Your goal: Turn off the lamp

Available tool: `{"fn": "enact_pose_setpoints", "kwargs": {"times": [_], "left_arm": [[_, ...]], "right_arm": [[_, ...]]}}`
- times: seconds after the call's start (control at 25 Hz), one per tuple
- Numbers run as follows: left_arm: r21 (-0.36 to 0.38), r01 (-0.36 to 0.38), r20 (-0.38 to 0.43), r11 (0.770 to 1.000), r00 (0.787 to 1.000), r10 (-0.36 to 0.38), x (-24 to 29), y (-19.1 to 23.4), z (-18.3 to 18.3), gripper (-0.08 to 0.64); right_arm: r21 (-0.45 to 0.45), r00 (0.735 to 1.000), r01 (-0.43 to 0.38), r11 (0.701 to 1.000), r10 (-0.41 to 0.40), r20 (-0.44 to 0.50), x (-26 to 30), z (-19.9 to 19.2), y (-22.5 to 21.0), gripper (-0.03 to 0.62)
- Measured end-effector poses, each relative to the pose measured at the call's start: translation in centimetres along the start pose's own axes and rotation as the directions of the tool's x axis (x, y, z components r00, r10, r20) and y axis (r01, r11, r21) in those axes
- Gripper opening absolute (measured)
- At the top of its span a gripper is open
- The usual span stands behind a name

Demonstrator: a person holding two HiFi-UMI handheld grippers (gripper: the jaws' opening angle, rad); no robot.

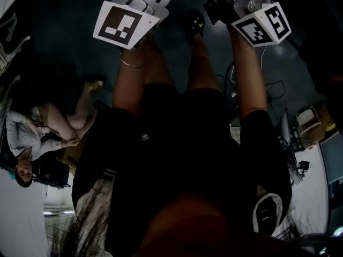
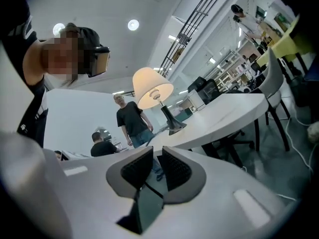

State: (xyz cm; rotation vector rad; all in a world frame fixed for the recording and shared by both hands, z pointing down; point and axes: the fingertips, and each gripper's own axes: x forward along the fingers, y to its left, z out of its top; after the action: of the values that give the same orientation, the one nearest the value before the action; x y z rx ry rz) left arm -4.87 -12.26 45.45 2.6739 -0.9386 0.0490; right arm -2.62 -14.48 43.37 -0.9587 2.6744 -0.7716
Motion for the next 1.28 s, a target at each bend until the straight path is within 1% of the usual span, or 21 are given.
{"fn": "enact_pose_setpoints", "kwargs": {"times": [0.08,0.16,0.28,0.32,0.4,0.44,0.52,0.68,0.84,0.92,0.96,1.08,1.16,1.28], "left_arm": [[-0.026,-0.014,0.018,1.0,1.0,0.015,-0.4,0.2,0.7,0.017],[-0.039,-0.021,0.028,0.999,0.999,0.022,-0.7,0.3,1.4,0.017],[-0.028,0.005,0.06,1.0,0.998,-0.003,-0.8,0.0,2.3,0.017],[-0.031,0.01,0.07,0.999,0.997,-0.008,-0.8,-0.1,2.5,0.017],[-0.037,0.01,0.081,0.999,0.997,-0.007,-0.8,-0.1,2.9,0.018],[-0.045,0.009,0.092,0.999,0.996,-0.005,-0.8,-0.1,3.2,0.017],[-0.047,0.014,0.102,0.999,0.995,-0.009,-0.8,-0.2,3.4,0.017],[-0.021,0.049,0.123,0.999,0.991,-0.046,-1.0,-0.7,3.8,0.017],[-0.015,0.056,0.127,0.998,0.99,-0.054,-0.8,-1.3,4.1,0.017],[-0.017,0.059,0.131,0.998,0.99,-0.056,-0.8,-1.4,4.2,0.017],[-0.013,0.058,0.13,0.998,0.99,-0.056,-0.8,-1.4,4.2,0.017],[0.012,0.049,0.113,0.999,0.992,-0.05,-0.8,-1.2,4.0,0.017],[0.037,0.038,0.102,0.999,0.994,-0.042,-0.9,-1.0,3.8,0.018],[0.078,0.032,0.09,0.996,0.995,-0.039,-1.0,-0.8,3.5,0.018]], "right_arm": [[-0.027,0.999,0.039,0.999,-0.04,-0.034,-0.6,-1.1,-0.4,0.031],[-0.067,0.994,0.061,0.996,-0.067,-0.086,-0.9,-2.6,-0.6,0.032],[-0.132,0.983,0.07,0.989,-0.091,-0.159,-0.9,-4.7,-0.4,0.048],[-0.141,0.979,0.073,0.987,-0.098,-0.178,-0.9,-5.3,-0.3,0.068],[-0.139,0.972,0.079,0.987,-0.107,-0.208,-0.6,-6.4,-0.3,0.131],[-0.133,0.97,0.081,0.988,-0.109,-0.219,-0.4,-6.9,-0.3,0.147],[-0.119,0.968,0.086,0.989,-0.112,-0.226,0.0,-7.6,-0.2,0.147],[-0.076,0.973,0.084,0.994,-0.098,-0.21,0.7,-7.8,-0.4,0.147],[-0.079,0.972,0.088,0.993,-0.103,-0.21,0.7,-7.7,-0.6,0.143],[-0.066,0.973,0.09,0.994,-0.101,-0.207,0.7,-7.7,-0.6,0.132],[-0.06,0.974,0.088,0.994,-0.099,-0.205,0.8,-7.7,-0.7,0.11],[-0.063,0.972,0.087,0.994,-0.099,-0.214,0.9,-7.7,-0.7,0.071],[-0.055,0.969,0.094,0.994,-0.104,-0.225,0.7,-7.9,-0.8,0.067],[-0.019,0.968,0.097,0.995,-0.099,-0.233,0.4,-8.1,-0.9,0.066]]}}
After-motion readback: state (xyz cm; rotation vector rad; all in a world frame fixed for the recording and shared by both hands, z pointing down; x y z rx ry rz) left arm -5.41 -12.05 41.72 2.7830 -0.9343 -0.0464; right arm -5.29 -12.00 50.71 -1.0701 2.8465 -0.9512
